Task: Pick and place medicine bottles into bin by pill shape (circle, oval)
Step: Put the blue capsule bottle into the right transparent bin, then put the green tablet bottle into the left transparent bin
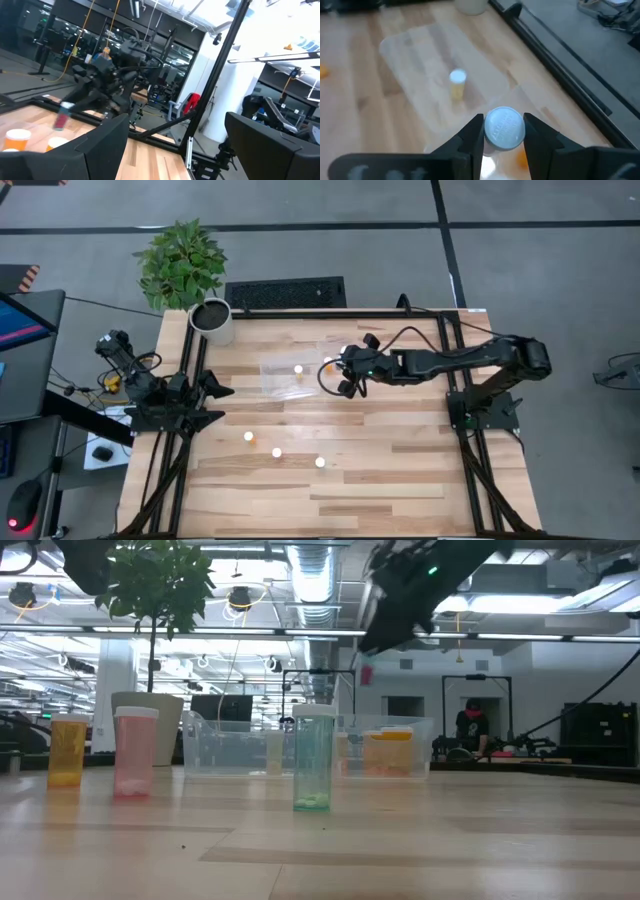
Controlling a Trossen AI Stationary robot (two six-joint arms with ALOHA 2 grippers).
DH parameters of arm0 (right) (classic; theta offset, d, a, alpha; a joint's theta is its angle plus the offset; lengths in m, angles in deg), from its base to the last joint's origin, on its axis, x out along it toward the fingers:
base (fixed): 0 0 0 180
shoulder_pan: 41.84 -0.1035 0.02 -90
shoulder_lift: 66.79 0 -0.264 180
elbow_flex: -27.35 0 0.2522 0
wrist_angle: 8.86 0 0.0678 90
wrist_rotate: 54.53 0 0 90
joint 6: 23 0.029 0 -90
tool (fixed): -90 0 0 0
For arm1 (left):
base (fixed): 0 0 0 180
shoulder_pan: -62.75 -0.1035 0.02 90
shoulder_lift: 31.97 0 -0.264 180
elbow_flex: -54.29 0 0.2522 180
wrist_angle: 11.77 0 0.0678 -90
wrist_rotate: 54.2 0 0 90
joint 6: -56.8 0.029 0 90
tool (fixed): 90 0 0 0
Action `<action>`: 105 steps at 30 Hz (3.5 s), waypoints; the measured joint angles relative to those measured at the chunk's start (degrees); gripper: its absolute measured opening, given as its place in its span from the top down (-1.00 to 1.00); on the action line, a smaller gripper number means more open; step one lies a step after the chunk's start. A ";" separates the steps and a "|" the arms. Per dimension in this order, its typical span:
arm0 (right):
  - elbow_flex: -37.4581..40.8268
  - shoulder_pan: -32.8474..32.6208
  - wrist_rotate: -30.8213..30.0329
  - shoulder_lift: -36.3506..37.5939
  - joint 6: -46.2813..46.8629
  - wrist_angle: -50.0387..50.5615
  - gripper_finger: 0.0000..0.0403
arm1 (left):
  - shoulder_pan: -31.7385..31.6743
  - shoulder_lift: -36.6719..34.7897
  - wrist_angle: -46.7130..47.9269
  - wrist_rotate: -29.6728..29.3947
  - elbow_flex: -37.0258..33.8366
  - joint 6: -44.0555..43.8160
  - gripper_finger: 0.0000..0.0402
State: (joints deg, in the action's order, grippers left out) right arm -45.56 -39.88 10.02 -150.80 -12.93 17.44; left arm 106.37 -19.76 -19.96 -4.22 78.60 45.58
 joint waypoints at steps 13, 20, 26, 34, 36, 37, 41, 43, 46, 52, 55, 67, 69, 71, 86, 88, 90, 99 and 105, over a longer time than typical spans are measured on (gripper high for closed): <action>0.09 4.21 4.48 -10.49 -0.51 -7.62 0.39 | 0.02 0.02 0.36 -1.18 0.00 -0.50 -0.61; 0.07 4.57 4.68 -14.00 0.92 -8.44 0.39 | 0.02 0.01 0.36 -1.33 0.00 -0.59 -0.61; 0.60 4.56 5.79 -15.50 1.98 -8.35 0.39 | 0.00 0.02 0.36 -1.39 0.00 -0.64 -0.61; 1.60 4.59 5.92 -15.47 2.56 -9.19 0.39 | 0.01 0.01 0.36 -1.39 0.00 -1.32 -0.61; 1.60 4.76 5.98 -15.47 2.57 -9.17 0.39 | 0.01 0.02 0.36 -1.39 0.00 -1.32 -0.61; 1.62 4.91 6.14 -15.47 2.67 -9.15 0.39 | 0.02 0.01 0.36 -1.39 0.00 -1.32 -0.61; 1.62 5.33 6.47 -15.78 3.69 -9.45 0.39 | 0.00 0.00 0.36 -1.39 0.00 -1.54 -0.61; 1.62 5.35 6.51 -16.46 3.67 -9.71 0.39 | 0.02 0.02 0.39 -1.39 0.00 -1.54 -0.61; 1.68 5.33 7.80 -16.65 4.13 -9.72 0.39 | 0.02 0.02 0.37 -1.39 0.00 -1.59 -0.61; 1.66 5.39 8.09 -16.53 4.50 -9.81 0.39 | 0.00 0.02 0.39 -1.39 0.00 -1.67 -0.61; 1.66 5.70 8.53 -16.55 4.53 -9.76 0.39 | 0.02 0.01 0.39 -1.38 0.00 -1.68 -0.61; 2.38 5.70 9.12 -16.61 5.14 -9.58 0.39 | 0.00 0.02 0.38 -1.39 0.00 -1.93 -0.61; 2.38 5.70 9.11 -16.61 5.11 -9.65 0.39 | 0.00 0.00 0.36 -1.39 0.00 -1.93 -0.61; 2.38 5.76 9.11 -16.61 5.10 -9.63 0.39 | 0.00 0.00 0.38 -1.39 0.00 -1.93 -0.61; 2.36 6.05 9.16 -16.61 5.07 -9.60 0.38 | 0.00 0.02 0.39 -1.37 0.00 -1.93 -0.61; 2.36 6.05 9.35 -16.61 5.05 -9.60 0.33 | 0.00 0.01 0.37 -1.38 0.00 -1.93 -0.61; 2.36 6.05 10.06 -16.61 5.01 -9.60 0.26 | 0.00 0.01 0.39 -1.38 0.00 -1.91 -0.61; 2.34 6.07 10.98 -16.61 4.82 -9.59 0.05 | 0.00 0.00 0.39 -1.39 0.00 -1.91 -0.61; 2.34 6.07 10.91 -13.46 2.37 -9.41 0.08 | 0.02 0.01 0.39 -1.39 0.00 -1.91 -0.61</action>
State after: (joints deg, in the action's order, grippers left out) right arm -43.22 -33.81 20.92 -164.26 -10.56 8.03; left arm 106.38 -19.75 -19.58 -5.60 78.60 43.68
